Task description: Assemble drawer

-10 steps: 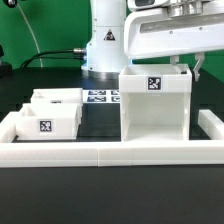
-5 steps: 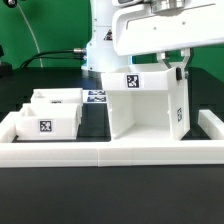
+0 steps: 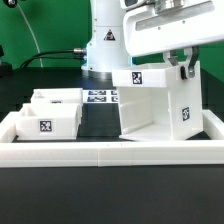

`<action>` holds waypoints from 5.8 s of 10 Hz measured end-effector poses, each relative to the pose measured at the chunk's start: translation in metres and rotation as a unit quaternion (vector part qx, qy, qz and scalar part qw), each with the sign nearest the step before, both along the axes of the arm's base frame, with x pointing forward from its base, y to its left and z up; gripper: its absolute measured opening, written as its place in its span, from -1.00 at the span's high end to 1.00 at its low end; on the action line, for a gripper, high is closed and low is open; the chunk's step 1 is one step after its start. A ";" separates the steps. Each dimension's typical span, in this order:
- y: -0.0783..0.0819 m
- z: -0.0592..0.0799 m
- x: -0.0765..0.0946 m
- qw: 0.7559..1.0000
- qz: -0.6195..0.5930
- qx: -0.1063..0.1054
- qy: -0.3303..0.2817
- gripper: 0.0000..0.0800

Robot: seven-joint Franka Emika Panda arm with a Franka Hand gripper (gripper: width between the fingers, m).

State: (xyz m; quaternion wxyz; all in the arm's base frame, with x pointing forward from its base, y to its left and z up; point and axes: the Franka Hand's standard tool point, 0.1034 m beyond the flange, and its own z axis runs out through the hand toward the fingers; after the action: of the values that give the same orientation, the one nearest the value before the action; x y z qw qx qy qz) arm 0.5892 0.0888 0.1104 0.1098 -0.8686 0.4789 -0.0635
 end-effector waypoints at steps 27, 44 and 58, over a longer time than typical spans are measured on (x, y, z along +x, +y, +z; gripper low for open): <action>0.008 -0.008 0.056 0.950 -0.288 0.097 0.064 -0.32; -0.032 0.029 0.017 0.989 0.148 0.012 0.004 -0.62; -0.148 0.008 -0.027 0.927 0.371 -0.058 -0.015 -0.62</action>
Offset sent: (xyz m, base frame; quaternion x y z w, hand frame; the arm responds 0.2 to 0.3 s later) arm 0.0000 0.0000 0.0000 0.0000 0.0000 0.1938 0.9810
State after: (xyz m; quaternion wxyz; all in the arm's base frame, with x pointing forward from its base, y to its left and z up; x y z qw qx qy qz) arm 0.5619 -0.0594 0.1188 0.0820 -0.9881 0.1161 -0.0588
